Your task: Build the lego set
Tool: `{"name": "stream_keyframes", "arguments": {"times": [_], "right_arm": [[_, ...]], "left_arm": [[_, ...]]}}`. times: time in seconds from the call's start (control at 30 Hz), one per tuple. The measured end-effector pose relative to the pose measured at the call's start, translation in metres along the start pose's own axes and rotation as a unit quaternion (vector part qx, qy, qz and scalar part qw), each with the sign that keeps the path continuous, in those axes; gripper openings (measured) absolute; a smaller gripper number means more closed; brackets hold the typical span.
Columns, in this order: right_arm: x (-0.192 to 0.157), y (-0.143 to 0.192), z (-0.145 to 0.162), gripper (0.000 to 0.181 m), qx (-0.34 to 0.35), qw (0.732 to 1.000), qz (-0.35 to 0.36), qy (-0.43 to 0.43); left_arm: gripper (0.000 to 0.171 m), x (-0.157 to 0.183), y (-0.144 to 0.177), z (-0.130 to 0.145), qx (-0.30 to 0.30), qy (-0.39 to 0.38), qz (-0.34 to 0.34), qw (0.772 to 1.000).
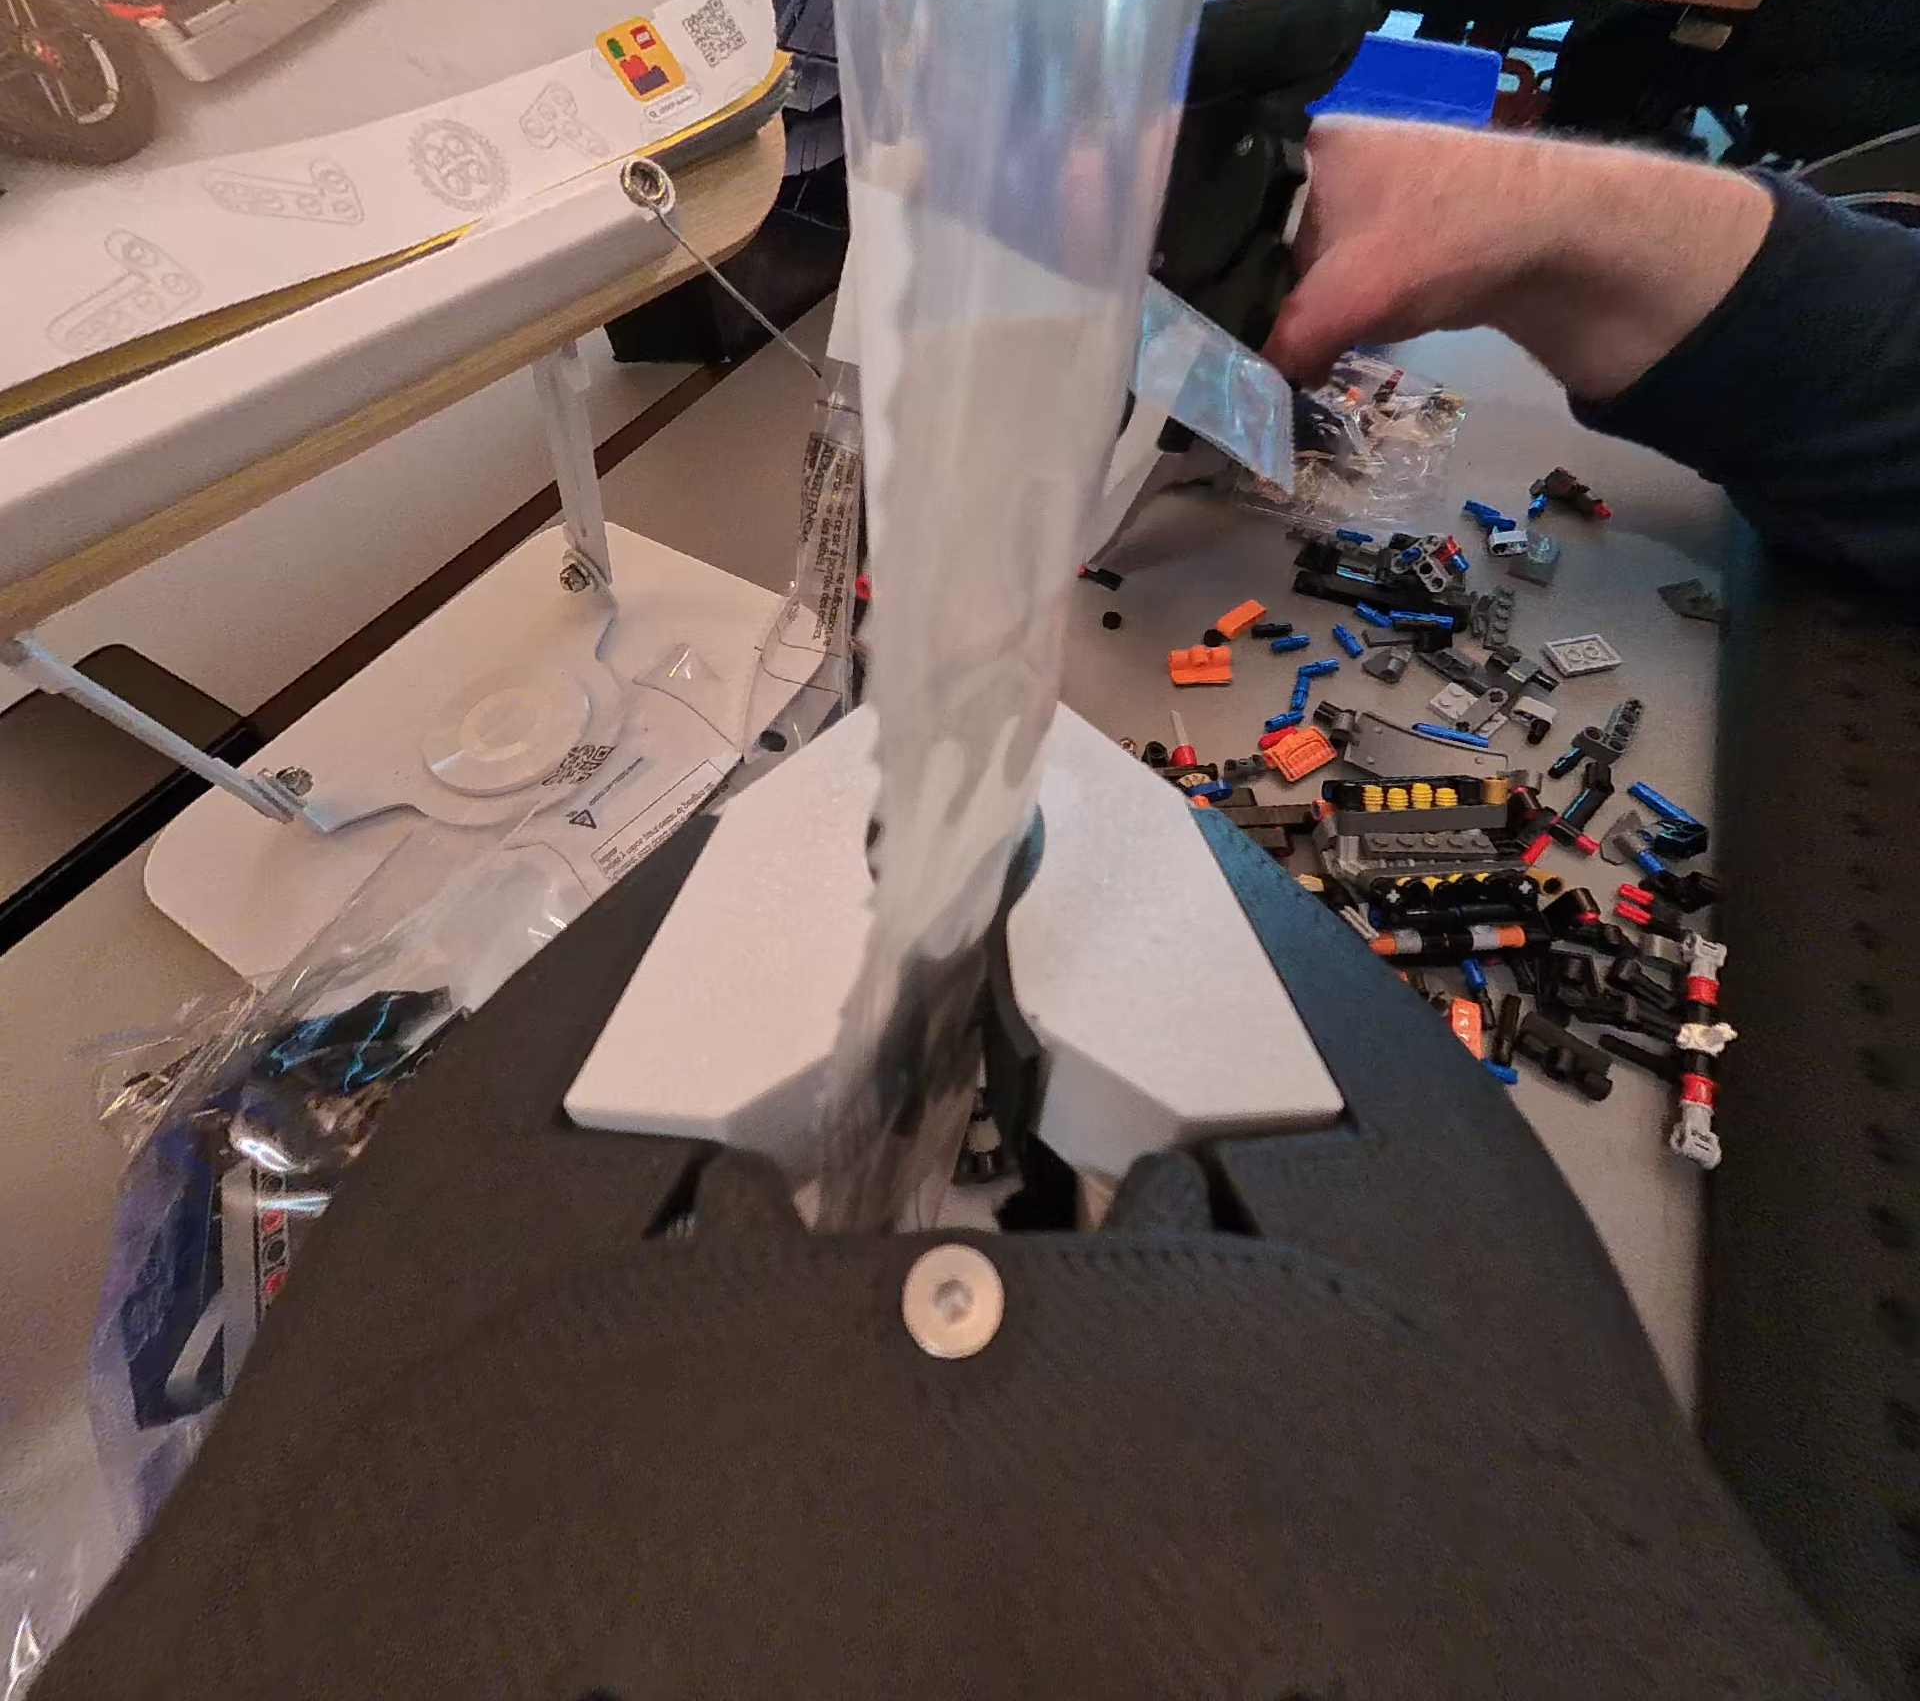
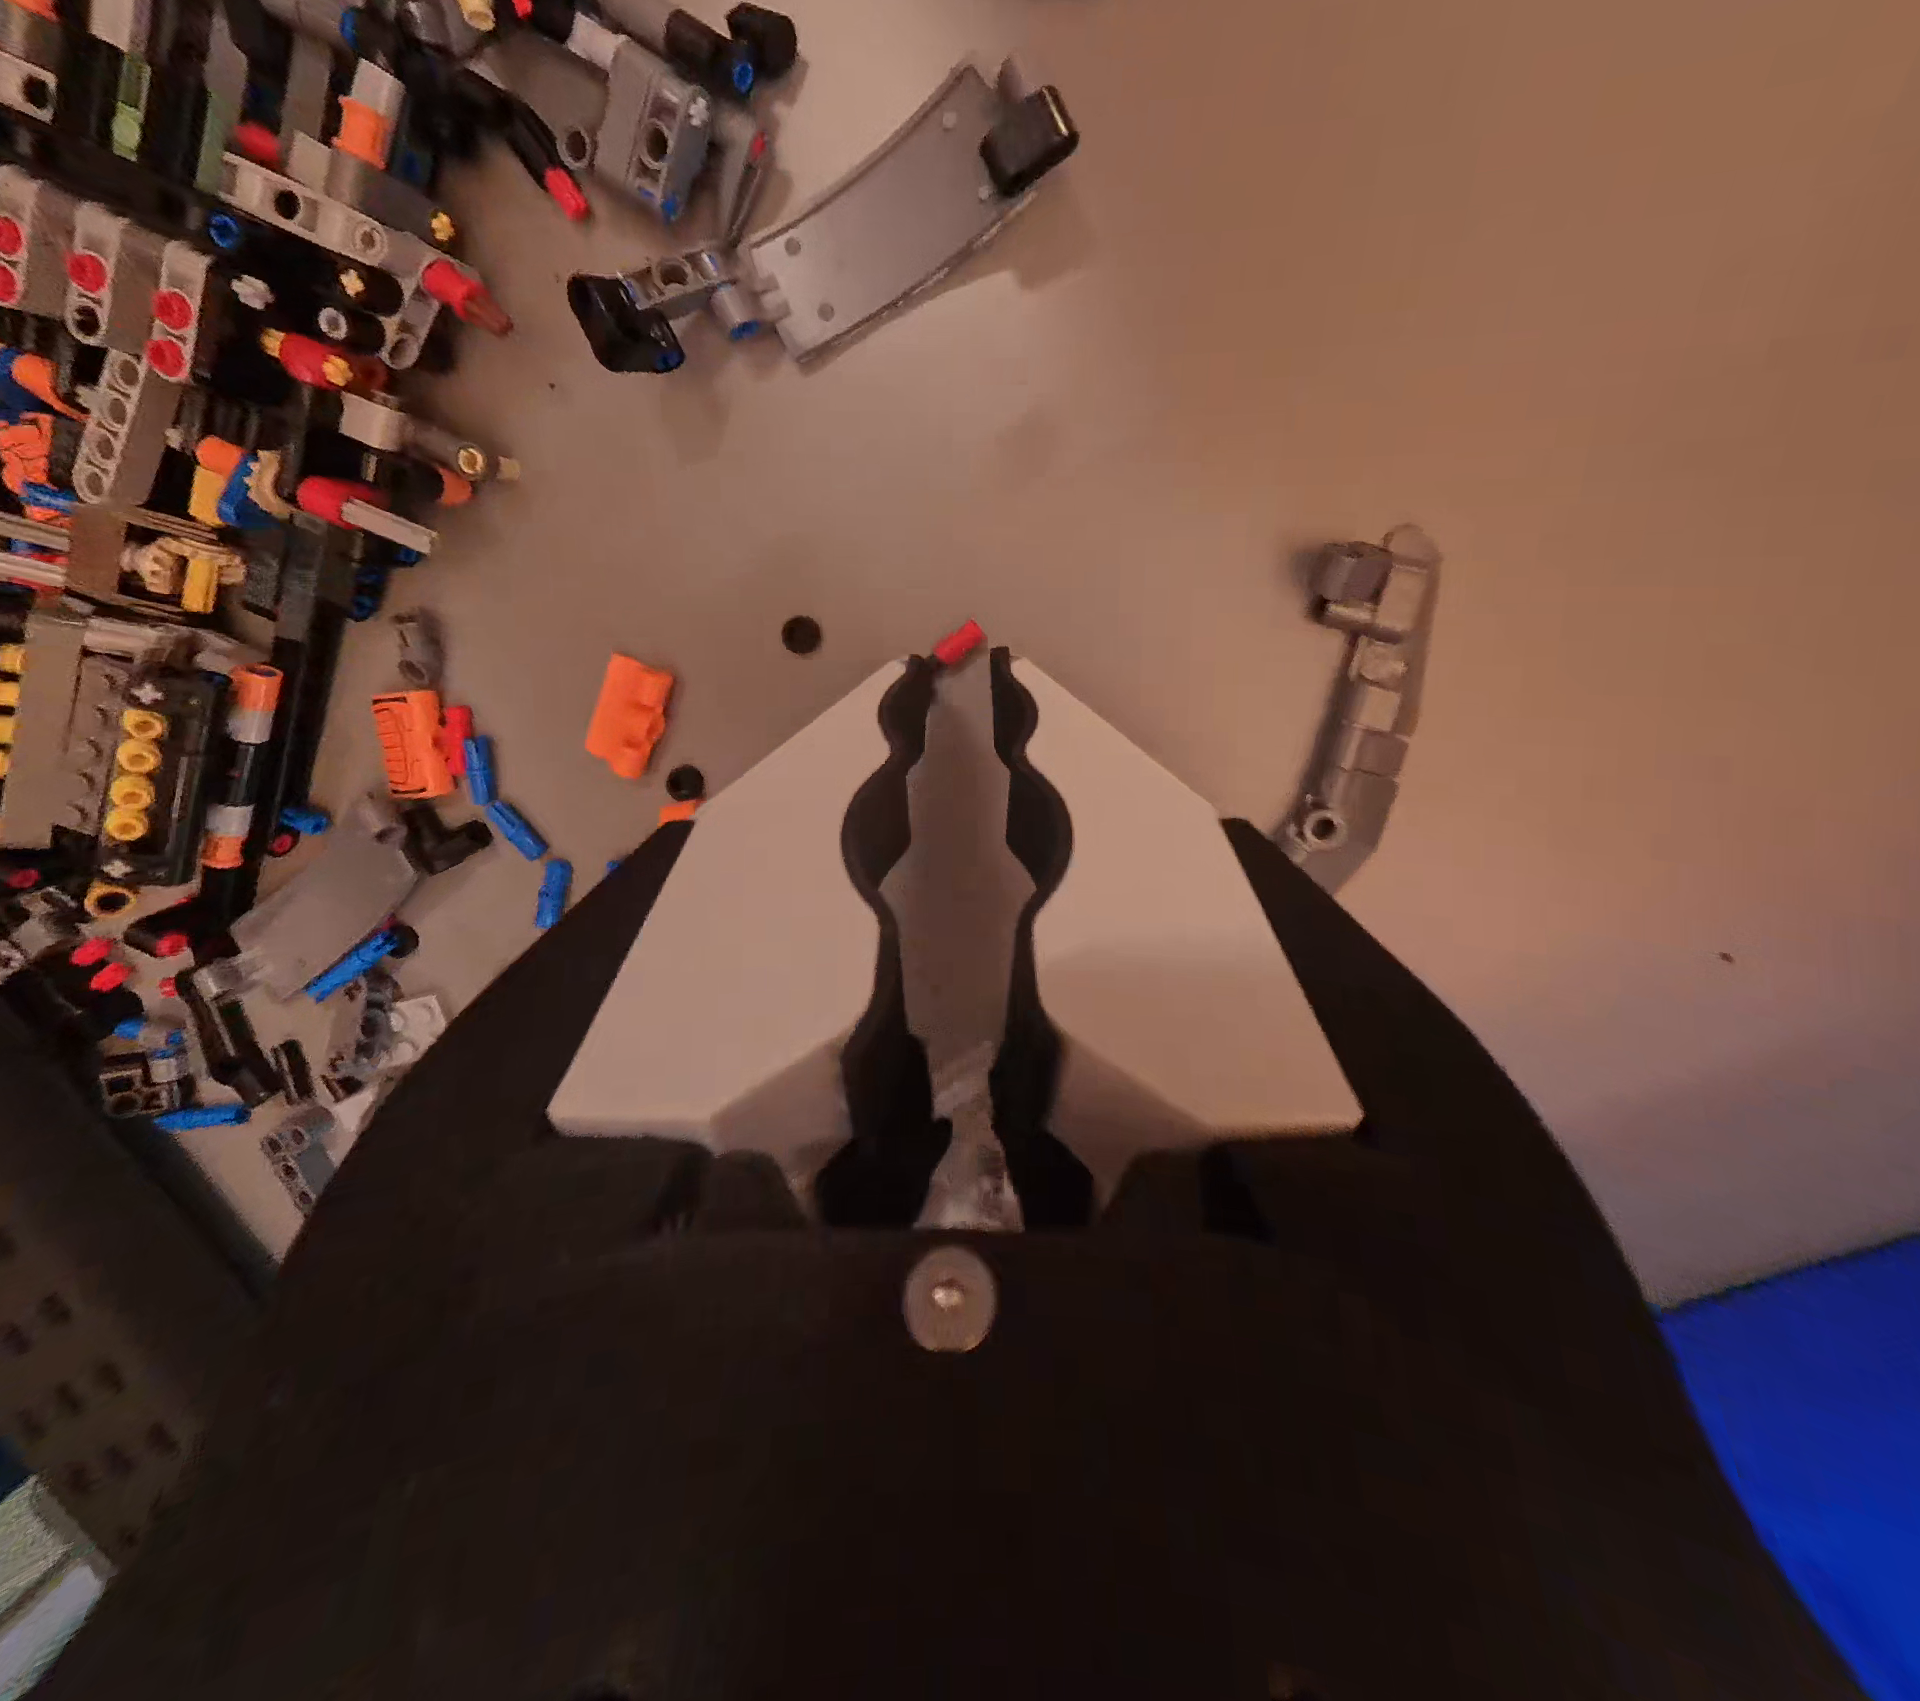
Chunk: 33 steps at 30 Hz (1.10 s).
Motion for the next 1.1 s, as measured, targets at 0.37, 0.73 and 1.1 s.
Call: {"name": "stream_keyframes", "arguments": {"times": [0.37, 0.73, 1.1], "right_arm": [[-0.001, -0.009, 0.0, 0.002, -0.005, 1.0, -0.014, 0.0], [-0.004, 0.066, -0.017, 0.002, 0.166, 0.983, -0.071, -0.013], [-0.016, 0.152, -0.031, 0.001, 0.373, 0.923, -0.097, 0.009]], "left_arm": [[0.0, 0.001, -0.004, 0.003, -0.009, -0.002, 0.003, 1.0], [0.0, 0.004, -0.014, 0.015, -0.046, 0.004, 0.021, 0.999], [0.0, 0.014, -0.033, 0.027, -0.09, 0.007, 0.05, 0.995]]}}
Point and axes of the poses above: each gripper's, where its closed fingertips meet, y back along the fingers, z out of its underside, x = y × z across the jaws, the point moved 4 cm from there along y, back along the fingers, and after that the axes turned 7 degrees about z, right-handed, at the moved point
